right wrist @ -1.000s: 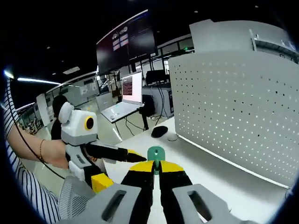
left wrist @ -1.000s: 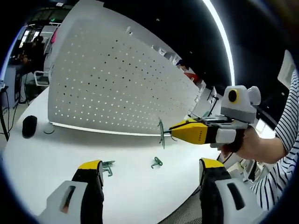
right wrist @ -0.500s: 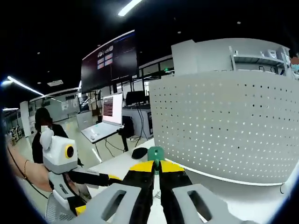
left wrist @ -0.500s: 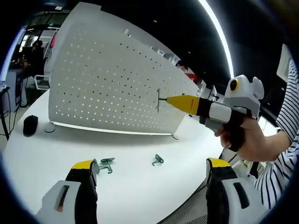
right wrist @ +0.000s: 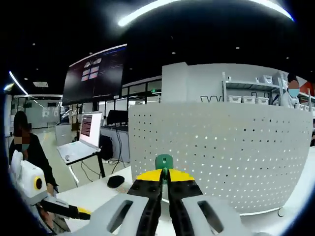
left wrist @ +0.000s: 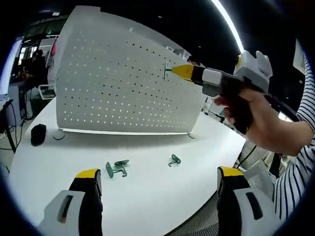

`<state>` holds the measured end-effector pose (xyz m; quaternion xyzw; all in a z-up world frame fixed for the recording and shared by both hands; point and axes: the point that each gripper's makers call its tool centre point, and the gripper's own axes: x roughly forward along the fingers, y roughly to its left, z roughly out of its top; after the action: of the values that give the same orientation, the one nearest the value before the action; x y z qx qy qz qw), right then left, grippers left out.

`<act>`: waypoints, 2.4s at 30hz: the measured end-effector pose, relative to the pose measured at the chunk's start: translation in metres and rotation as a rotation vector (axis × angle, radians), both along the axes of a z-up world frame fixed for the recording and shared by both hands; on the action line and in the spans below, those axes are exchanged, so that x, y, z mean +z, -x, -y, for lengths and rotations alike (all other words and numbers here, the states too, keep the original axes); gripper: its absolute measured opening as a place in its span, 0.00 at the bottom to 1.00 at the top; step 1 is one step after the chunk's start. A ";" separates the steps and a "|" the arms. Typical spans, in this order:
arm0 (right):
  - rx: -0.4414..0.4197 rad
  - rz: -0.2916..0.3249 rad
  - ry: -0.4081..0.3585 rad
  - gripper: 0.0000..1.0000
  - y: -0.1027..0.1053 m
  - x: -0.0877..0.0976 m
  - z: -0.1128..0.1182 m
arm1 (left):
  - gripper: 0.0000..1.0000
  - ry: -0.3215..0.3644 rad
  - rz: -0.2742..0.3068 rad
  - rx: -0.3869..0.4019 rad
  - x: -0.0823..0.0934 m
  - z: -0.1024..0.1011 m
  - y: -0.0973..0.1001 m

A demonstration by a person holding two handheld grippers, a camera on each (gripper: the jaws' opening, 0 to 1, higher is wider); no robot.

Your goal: Insert the hook assembly into the mounting plate slot until the hook locks in place.

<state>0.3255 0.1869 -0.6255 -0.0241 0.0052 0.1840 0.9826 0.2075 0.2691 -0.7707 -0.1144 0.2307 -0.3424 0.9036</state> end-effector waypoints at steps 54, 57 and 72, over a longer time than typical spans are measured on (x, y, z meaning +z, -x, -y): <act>-0.391 0.137 -0.140 0.00 -0.119 0.053 0.068 | 0.96 -0.071 -0.006 -0.043 -0.016 -0.002 0.004; -0.394 0.134 -0.141 0.00 -0.123 0.051 0.066 | 0.96 -0.057 -0.016 -0.049 -0.017 -0.001 0.005; -0.403 0.195 -0.099 0.00 -0.123 0.054 0.067 | 0.95 -0.039 -0.013 -0.035 -0.015 -0.003 0.003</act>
<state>0.4490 0.1202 -0.5711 0.0078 -0.0940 -0.0193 0.9954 0.2045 0.2725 -0.7855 -0.0950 0.2452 -0.3530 0.8979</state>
